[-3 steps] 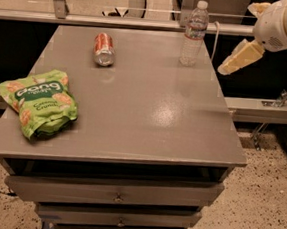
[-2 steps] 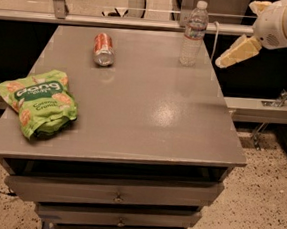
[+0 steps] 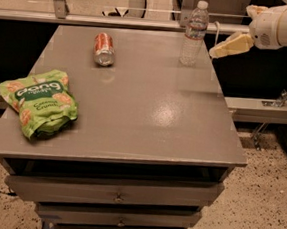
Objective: Pick water bottle
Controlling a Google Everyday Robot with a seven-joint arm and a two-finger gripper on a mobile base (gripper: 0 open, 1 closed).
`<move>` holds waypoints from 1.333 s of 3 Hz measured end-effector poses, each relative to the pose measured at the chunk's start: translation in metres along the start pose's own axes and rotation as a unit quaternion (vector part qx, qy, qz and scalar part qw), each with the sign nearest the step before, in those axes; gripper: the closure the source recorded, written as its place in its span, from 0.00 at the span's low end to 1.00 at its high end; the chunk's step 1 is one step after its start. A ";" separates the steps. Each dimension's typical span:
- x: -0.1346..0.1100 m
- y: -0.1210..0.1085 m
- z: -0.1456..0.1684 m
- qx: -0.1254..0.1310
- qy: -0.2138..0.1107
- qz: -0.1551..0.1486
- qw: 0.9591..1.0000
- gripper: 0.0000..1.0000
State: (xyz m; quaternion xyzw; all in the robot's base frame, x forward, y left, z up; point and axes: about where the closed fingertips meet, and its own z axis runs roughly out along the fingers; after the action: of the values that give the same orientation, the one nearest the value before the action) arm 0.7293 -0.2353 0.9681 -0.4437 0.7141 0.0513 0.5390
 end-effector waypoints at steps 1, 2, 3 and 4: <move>0.000 -0.006 0.026 -0.017 -0.036 0.032 0.999 0.00; -0.001 -0.001 0.052 -0.037 -0.063 0.053 0.996 0.00; -0.003 0.010 0.079 -0.058 -0.081 0.072 0.992 0.00; -0.005 0.022 0.103 -0.077 -0.092 0.085 0.989 0.00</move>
Offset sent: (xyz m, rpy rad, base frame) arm 0.0579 0.0420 -0.0299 0.2468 0.0385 0.1066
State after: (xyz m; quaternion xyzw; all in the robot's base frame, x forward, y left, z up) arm 0.7888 -0.1624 0.9212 -0.4148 0.6908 0.1925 0.5600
